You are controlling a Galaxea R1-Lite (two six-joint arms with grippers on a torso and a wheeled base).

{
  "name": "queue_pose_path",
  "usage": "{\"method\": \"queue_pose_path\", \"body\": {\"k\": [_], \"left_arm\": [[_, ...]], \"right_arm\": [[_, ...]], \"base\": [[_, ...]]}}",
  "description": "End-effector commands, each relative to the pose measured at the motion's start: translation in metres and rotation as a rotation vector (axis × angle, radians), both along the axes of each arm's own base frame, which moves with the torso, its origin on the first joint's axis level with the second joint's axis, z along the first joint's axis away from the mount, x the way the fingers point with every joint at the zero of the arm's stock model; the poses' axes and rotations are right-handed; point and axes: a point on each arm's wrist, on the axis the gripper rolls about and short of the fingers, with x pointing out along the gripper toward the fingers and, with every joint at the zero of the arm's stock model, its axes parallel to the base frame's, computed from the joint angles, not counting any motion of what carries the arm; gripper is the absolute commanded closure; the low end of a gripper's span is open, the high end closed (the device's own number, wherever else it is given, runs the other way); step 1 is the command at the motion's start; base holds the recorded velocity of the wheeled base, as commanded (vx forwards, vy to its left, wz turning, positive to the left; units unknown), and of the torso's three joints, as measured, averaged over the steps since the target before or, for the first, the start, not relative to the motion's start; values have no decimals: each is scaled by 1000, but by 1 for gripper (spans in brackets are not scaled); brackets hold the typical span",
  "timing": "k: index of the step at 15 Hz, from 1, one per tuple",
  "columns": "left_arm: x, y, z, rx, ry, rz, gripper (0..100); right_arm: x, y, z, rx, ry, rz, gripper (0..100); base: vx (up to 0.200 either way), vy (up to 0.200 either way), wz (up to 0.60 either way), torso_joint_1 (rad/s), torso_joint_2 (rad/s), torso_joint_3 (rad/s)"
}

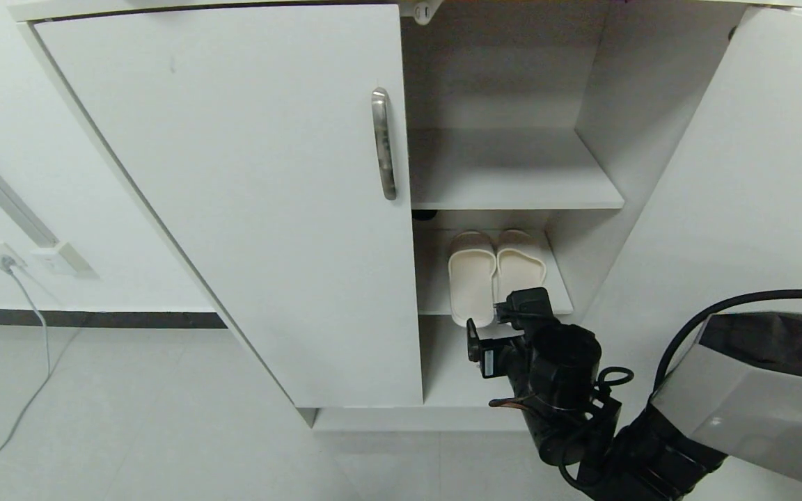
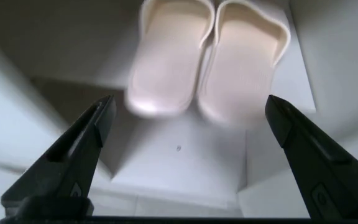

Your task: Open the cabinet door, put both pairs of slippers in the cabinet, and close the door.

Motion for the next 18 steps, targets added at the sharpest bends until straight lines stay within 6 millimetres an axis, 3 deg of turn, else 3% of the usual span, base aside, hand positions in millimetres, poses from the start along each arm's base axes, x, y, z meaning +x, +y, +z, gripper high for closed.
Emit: {"method": "queue_pose_path", "body": {"k": [1, 18], "left_arm": [[0, 0, 0, 0, 2, 0, 100], [0, 0, 0, 0, 2, -1, 100]], "right_arm": [[0, 0, 0, -1, 1, 0, 0], [-3, 0, -1, -2, -1, 4, 0]], "base": [[0, 0, 0, 0, 0, 0], [0, 0, 0, 0, 0, 0]]}}
